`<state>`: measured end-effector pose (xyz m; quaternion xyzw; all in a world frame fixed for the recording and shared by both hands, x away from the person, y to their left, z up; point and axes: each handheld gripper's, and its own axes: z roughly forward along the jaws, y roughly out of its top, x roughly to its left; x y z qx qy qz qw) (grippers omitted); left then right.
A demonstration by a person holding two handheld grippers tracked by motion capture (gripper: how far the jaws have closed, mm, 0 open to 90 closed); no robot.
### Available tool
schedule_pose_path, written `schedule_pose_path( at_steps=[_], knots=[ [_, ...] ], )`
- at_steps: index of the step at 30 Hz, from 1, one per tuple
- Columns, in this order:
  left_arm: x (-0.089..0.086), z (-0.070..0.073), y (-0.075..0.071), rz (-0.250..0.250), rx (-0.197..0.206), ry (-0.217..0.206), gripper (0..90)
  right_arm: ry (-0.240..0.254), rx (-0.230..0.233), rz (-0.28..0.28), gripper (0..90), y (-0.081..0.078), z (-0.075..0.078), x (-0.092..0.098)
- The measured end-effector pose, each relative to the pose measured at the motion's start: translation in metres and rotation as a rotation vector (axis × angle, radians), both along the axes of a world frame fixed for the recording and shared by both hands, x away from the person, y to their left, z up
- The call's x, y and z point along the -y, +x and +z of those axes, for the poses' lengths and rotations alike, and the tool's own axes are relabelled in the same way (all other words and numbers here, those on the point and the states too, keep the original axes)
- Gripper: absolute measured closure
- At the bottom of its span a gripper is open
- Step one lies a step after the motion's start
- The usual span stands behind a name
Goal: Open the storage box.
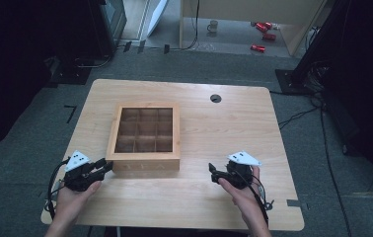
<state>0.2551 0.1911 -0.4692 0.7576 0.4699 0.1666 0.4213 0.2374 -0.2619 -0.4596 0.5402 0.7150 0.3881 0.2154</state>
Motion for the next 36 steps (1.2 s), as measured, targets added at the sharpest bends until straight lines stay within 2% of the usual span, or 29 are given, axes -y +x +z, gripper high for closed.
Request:
schedule_pose_path(
  at_steps=[8,15,22,28,36],
  knots=[
    [0.001,0.004,-0.001,-0.004,0.013,0.011,69.2,-0.007,0.006,0.071,19.5,0.007,0.004,-0.033],
    [0.002,0.009,-0.001,-0.008,0.025,0.020,69.7,-0.010,0.012,0.109,19.5,0.010,0.004,-0.053],
    [0.001,0.012,-0.001,-0.008,0.028,0.011,69.7,-0.011,0.019,0.150,19.5,0.016,0.002,-0.076],
    [0.000,0.015,-0.001,-0.012,0.032,-0.001,69.6,-0.009,0.021,0.157,21.0,0.022,-0.002,-0.091],
    [-0.001,0.016,-0.001,-0.012,0.032,-0.008,69.6,0.011,0.032,0.137,25.3,0.029,-0.004,-0.098]
  ],
)
